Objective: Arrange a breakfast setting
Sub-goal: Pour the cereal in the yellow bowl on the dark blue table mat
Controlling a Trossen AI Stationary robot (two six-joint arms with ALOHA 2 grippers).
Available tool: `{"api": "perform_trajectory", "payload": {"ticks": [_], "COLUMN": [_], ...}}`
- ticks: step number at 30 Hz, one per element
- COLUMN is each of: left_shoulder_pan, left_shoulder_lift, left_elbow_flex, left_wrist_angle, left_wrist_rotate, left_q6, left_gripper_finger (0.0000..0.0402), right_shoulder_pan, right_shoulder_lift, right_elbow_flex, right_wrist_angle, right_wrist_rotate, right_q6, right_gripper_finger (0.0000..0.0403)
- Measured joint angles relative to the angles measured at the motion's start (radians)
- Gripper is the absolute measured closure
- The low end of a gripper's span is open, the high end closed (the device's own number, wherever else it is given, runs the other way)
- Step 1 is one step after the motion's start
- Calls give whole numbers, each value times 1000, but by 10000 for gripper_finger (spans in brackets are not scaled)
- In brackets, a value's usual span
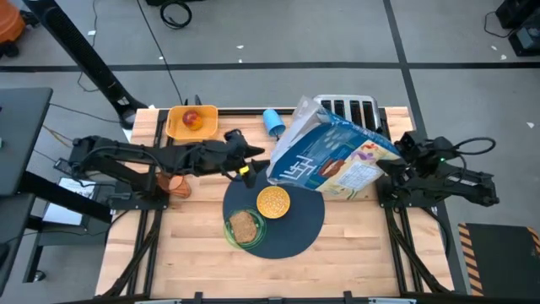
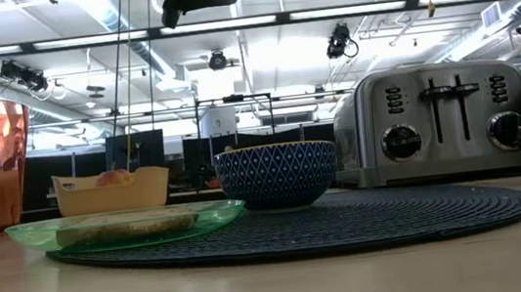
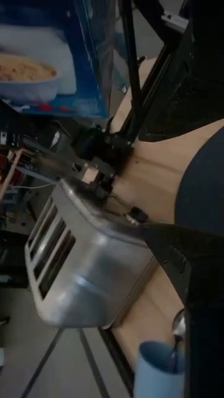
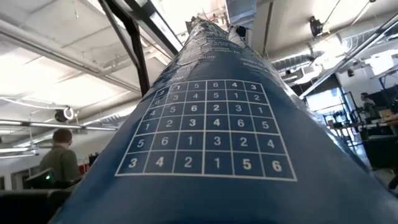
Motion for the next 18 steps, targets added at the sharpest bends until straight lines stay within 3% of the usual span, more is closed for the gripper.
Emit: {"api": "perform_trajectory", "payload": {"ticks": [10, 18], "left_shoulder_pan": [-74, -100], "left_shoulder_lift": [23, 24], "left_elbow_flex": [-1, -86], "left_wrist_angle": [-185, -199], "left_wrist_rotate": [-57, -78], "left_q6": [-104, -204], "left_gripper_finger": [171, 171], "right_shoulder_pan": [0, 0], "right_shoulder_lift": [-108, -104], "right_elbow_flex": [-74, -74], "right_wrist_angle": [-84, -147], "right_wrist_rotate": [-25, -58], "right_q6": [15, -13], "right_gripper_finger": [114, 114]}}
